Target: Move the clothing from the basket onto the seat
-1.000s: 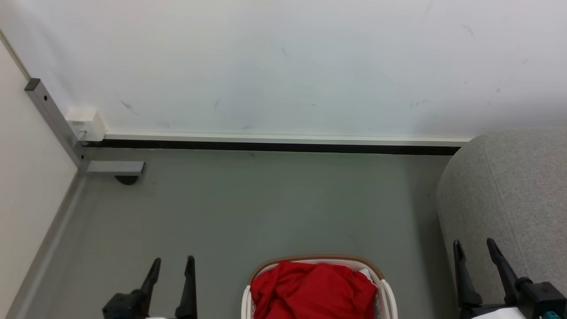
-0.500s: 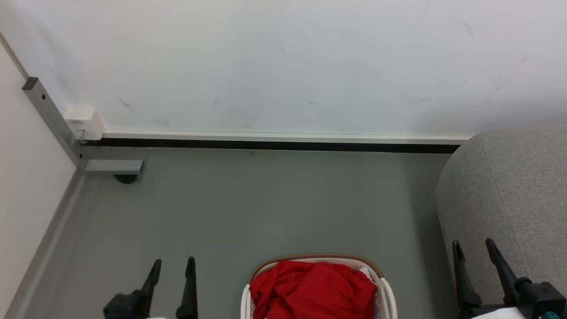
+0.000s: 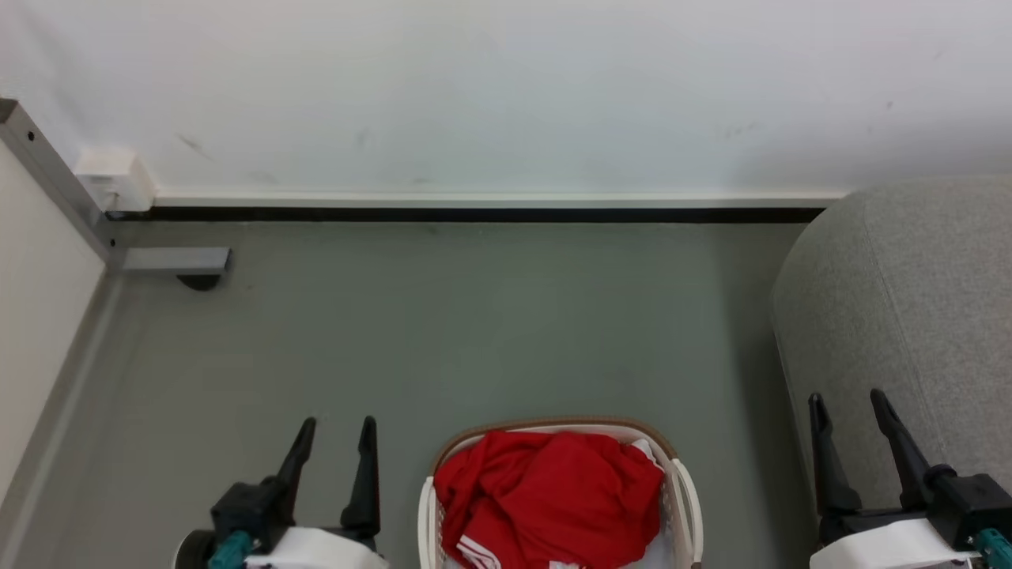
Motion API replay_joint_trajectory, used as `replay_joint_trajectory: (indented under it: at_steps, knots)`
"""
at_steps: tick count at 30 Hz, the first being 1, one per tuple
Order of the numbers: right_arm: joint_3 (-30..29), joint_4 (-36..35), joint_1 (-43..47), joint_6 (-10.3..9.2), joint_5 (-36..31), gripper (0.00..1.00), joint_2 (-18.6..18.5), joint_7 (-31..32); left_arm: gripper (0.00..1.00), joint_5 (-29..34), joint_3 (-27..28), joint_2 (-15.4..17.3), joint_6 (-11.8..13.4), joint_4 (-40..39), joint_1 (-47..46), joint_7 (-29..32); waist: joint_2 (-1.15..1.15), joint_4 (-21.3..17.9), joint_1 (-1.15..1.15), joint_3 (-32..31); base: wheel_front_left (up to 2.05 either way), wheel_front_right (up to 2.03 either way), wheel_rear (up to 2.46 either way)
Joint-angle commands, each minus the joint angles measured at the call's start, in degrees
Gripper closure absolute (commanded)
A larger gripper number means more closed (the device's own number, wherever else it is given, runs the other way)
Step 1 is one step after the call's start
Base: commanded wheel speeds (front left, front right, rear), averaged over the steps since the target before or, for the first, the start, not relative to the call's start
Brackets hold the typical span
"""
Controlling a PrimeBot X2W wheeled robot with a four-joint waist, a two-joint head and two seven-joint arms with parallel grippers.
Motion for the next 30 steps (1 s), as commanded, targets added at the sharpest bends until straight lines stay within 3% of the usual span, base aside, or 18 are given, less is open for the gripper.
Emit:
replay_joint_trajectory:
  at_steps: [1,10,16,24,30]
  knots:
    - [-0.25,-0.65,-1.23,-0.12,-0.24,0.0,-0.05,-0.03,0.0,0.62,-0.78,0.35,0.12,-0.2,-1.54,-0.04,0.0,-0.74,0.0,2.75,0.0,0.0,0.0]
    - [-1.75,-3.98,-7.37,-0.12,0.44,0.0,-0.48,-0.03,0.0,2.23,-9.89,0.37,1.07,3.07,-12.65,-0.04,0.0,-2.61,0.0,14.81,0.0,0.0,0.0]
    - [-2.44,-6.4,-11.77,-0.12,0.92,0.0,-1.15,-0.03,0.0,1.38,-19.4,0.37,2.73,11.15,-22.8,0.4,0.0,-3.78,0.0,22.57,0.0,0.0,0.0]
    - [-1.87,-8.95,-15.42,-0.12,1.33,0.0,-1.94,-0.03,0.0,-2.64,-33.15,0.39,5.71,20.98,-33.77,7.1,0.0,-6.23,0.0,29.68,0.0,0.0,0.0]
    - [-1.0,-10.63,-17.56,-0.12,1.51,0.0,-1.78,-0.03,0.0,-5.1,-39.39,0.39,8.88,28.57,-40.04,12.69,0.0,-8.08,0.0,33.98,0.0,0.0,0.0]
